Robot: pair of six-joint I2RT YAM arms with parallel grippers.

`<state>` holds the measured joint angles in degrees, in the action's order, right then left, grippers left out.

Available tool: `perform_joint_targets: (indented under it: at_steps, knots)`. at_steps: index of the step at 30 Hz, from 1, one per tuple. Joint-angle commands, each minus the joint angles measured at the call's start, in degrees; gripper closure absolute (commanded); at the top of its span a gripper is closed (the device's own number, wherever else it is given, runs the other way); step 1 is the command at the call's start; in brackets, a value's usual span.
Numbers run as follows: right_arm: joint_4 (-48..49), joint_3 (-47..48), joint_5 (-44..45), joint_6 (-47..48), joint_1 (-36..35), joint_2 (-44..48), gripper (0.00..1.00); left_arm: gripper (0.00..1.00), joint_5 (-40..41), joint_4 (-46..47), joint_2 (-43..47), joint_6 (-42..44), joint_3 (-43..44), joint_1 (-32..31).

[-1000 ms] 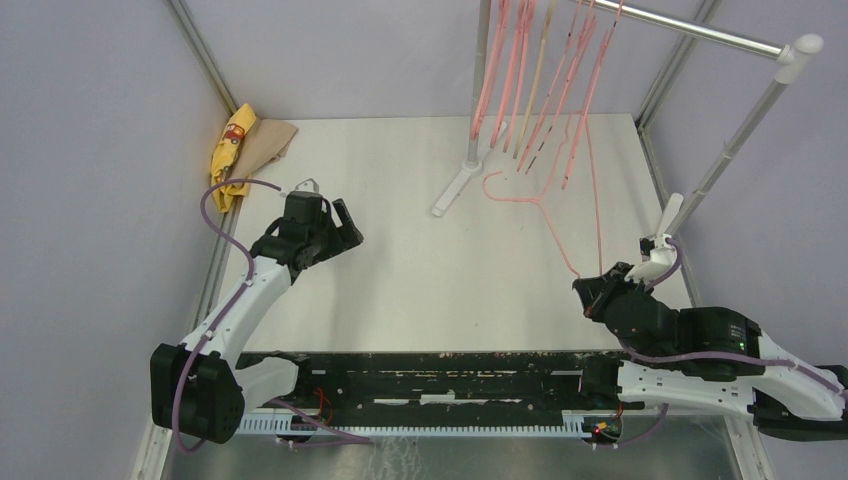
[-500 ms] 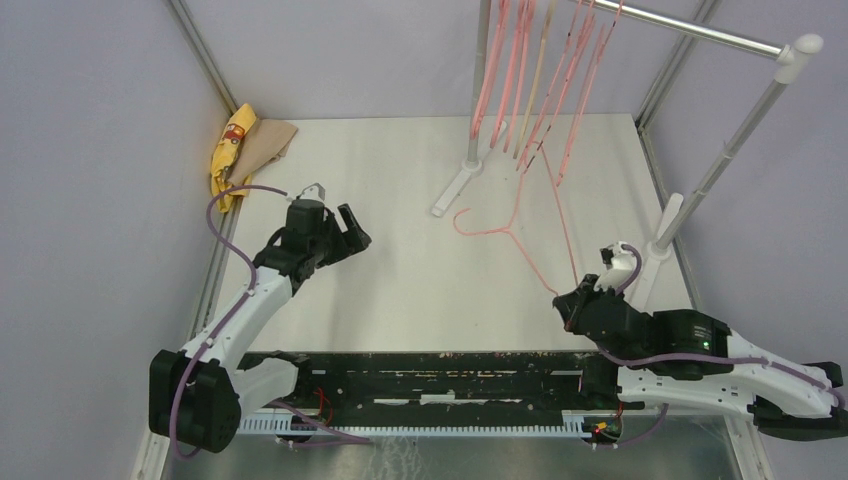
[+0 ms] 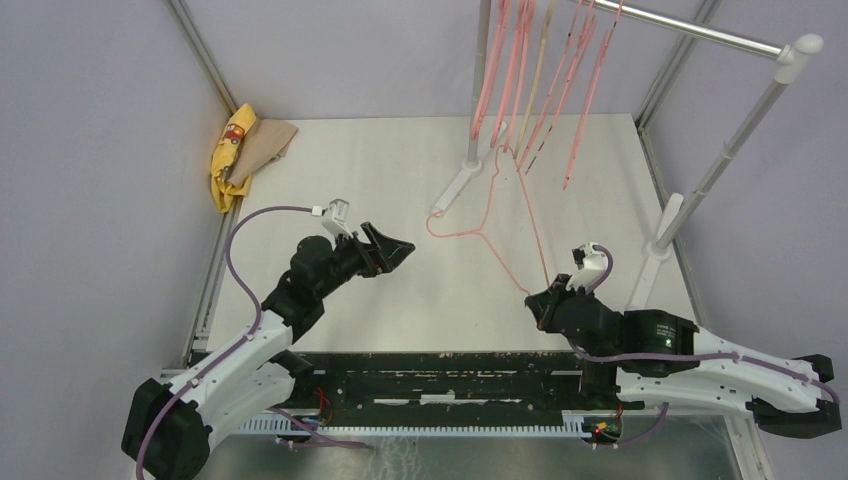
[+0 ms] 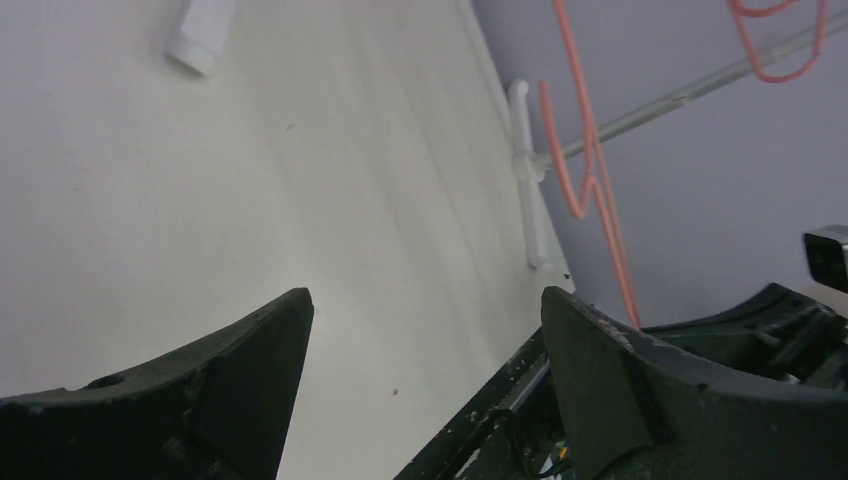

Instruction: Organize the hangers

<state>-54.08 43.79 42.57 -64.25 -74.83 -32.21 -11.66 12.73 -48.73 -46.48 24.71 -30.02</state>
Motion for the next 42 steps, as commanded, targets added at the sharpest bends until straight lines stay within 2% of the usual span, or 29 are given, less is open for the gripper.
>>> perform_joint_targets:
  at_steps: [1,11,20,28,30,33,35,36,42]
  knots:
    - [6.7,-0.3,5.1,0.9,0.1,-1.8,0.99,0.09,-1.9,13.2,2.8,-6.8,-1.1,-2.2]
    - [13.7,0.2,2.3,3.8,0.1,-8.7,0.99,0.07,-1.8,20.3,-1.4,-9.1,-1.1,-3.7]
    - [19.0,-0.3,-4.1,5.2,0.1,-12.0,0.99,0.07,-0.6,22.1,-8.3,-6.7,1.7,-4.2]
    - [20.9,-2.0,-10.2,4.0,0.1,-14.0,0.99,0.09,0.6,20.2,-12.1,-3.2,5.7,-4.2]
    - [20.6,-2.6,-10.2,3.5,0.0,-14.1,0.99,0.19,0.6,19.1,-12.5,-2.0,7.0,-4.1]
    - [20.8,-3.1,-10.2,3.3,0.0,-14.5,0.99,0.54,-0.9,18.7,-13.6,-1.1,7.9,-4.2]
    - [20.8,-3.0,-10.0,3.3,0.0,-15.1,0.99,0.89,-1.3,18.5,-14.5,-1.2,8.0,-4.2]
    - [20.8,-2.9,-9.7,3.3,0.0,-15.5,0.99,0.96,-0.8,18.1,-14.6,-1.6,7.7,-4.2]
    - [21.0,-2.5,-8.0,3.7,0.0,-17.9,0.99,0.97,4.8,14.2,-12.6,-2.6,5.9,-4.2]
